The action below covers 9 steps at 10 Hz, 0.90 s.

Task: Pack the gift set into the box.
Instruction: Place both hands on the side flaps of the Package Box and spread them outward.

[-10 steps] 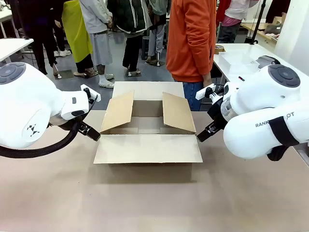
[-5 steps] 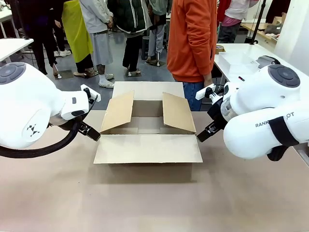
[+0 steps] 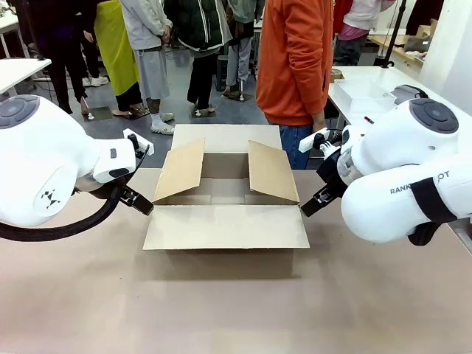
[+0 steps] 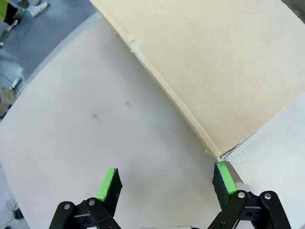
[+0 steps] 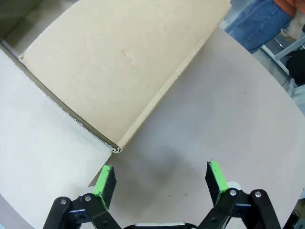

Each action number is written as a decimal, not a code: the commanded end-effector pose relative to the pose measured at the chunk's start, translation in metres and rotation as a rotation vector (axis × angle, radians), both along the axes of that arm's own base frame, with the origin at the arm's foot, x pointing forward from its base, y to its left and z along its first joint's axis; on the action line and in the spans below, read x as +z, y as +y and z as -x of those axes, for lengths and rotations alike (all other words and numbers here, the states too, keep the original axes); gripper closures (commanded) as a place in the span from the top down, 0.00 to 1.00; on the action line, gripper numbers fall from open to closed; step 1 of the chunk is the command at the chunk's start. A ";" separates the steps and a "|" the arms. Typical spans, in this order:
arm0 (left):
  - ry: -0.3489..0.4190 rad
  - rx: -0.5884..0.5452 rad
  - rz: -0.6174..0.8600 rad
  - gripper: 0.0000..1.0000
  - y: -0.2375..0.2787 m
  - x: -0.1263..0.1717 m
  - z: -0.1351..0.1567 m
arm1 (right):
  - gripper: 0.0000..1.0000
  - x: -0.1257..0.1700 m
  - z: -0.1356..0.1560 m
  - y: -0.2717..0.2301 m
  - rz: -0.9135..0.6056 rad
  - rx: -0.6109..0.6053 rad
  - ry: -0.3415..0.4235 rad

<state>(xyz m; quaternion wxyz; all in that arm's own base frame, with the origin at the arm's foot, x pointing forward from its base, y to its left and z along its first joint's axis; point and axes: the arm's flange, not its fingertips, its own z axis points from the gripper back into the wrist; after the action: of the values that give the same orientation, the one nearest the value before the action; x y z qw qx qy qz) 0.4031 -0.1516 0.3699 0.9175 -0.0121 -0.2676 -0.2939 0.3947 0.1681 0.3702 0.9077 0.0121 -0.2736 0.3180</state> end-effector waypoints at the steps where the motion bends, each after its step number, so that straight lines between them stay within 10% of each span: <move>1: 0.000 0.000 0.000 1.00 0.000 0.000 0.000 | 1.00 0.001 0.000 0.000 -0.001 0.000 -0.001; 5: 0.088 0.041 0.114 1.00 0.036 0.030 0.025 | 1.00 0.043 0.014 -0.026 -0.033 -0.057 0.129; 9: 0.161 0.266 0.458 1.00 0.143 0.101 0.088 | 1.00 0.116 0.044 -0.132 -0.488 -0.317 0.273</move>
<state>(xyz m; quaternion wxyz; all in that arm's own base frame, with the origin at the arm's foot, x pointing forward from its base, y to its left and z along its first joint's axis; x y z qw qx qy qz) 0.3682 -0.0523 0.4762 0.9500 -0.1526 -0.2352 -0.1374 0.3582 0.0725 0.4729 0.9454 0.1747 -0.2190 0.1667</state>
